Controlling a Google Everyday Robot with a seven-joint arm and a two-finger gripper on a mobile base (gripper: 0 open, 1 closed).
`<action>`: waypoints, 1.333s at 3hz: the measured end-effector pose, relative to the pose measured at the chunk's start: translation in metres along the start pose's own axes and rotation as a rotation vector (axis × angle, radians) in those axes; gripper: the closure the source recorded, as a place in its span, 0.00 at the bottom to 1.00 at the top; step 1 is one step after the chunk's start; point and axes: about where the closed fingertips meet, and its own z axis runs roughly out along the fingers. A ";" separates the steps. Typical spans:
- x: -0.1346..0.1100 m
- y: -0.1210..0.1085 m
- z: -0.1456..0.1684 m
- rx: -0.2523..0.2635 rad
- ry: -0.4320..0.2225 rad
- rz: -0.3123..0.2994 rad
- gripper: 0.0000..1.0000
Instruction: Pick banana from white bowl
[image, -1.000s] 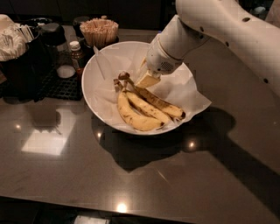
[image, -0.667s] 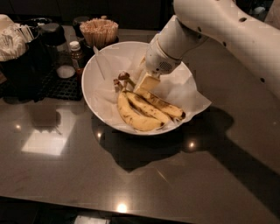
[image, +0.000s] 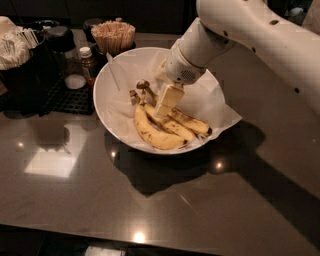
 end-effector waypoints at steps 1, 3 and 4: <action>-0.001 0.000 0.004 -0.007 0.002 0.002 0.35; -0.004 0.003 0.002 0.001 0.002 0.009 0.47; -0.005 0.007 -0.005 0.025 0.001 0.014 0.48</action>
Offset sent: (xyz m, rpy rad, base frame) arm -0.0011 0.0059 0.0007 0.0006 0.0055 -0.0081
